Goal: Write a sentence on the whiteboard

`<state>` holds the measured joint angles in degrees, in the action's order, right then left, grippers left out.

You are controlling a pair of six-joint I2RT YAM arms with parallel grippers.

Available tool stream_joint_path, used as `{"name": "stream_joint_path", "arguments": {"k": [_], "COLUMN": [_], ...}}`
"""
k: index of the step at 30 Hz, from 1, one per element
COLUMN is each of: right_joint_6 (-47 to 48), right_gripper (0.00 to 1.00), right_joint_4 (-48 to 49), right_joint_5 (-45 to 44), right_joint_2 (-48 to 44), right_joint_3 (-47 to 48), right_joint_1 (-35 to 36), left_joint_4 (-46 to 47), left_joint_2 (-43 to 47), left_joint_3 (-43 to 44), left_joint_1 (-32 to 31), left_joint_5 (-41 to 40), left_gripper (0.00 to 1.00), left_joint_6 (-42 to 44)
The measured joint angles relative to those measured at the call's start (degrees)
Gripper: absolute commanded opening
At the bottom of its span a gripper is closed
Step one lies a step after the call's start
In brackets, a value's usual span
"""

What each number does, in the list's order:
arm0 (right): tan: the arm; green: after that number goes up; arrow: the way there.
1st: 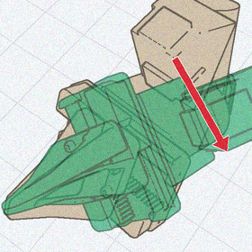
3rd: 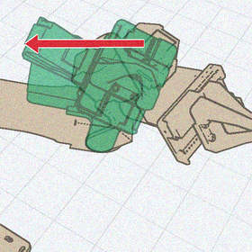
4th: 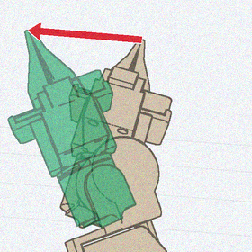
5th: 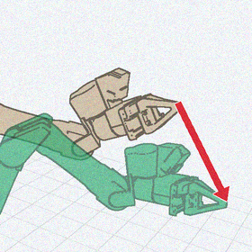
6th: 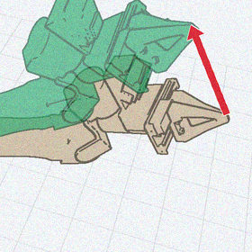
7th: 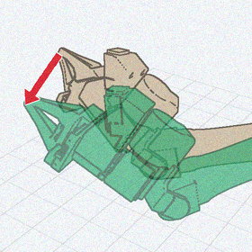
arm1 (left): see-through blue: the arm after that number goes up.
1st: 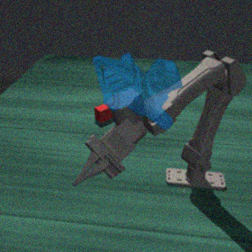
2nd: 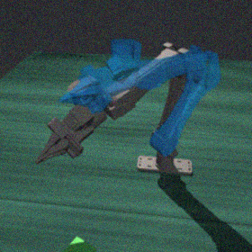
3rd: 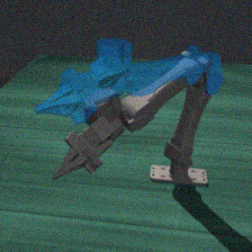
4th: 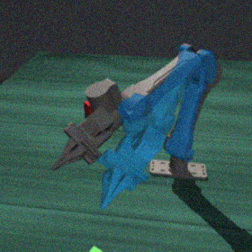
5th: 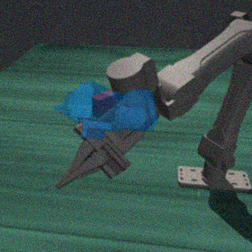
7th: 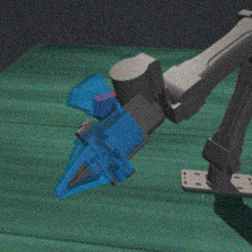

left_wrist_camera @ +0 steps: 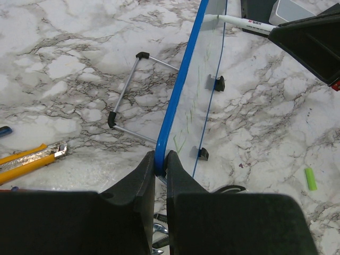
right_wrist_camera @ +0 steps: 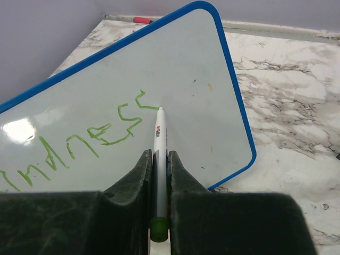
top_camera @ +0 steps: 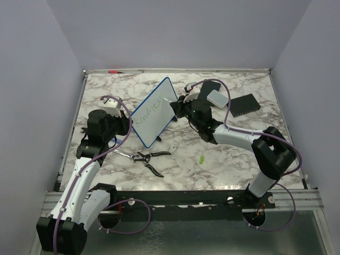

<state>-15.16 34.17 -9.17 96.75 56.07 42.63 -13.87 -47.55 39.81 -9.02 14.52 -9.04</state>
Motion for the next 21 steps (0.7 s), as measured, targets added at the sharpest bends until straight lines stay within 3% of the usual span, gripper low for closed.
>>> {"name": "stream_joint_path", "arguments": {"k": [21], "right_joint_6": [0.46], "right_gripper": [0.01], "right_joint_4": [0.57], "right_joint_5": [1.84], "right_joint_2": [-0.02], "right_joint_3": [-1.42], "right_joint_1": [0.59], "left_joint_4": [-0.02], "left_joint_2": [0.00], "left_joint_3": [0.00], "left_joint_1": [0.00], "left_joint_5": [-0.02], "left_gripper": [0.03], "left_joint_6": [-0.02]}}
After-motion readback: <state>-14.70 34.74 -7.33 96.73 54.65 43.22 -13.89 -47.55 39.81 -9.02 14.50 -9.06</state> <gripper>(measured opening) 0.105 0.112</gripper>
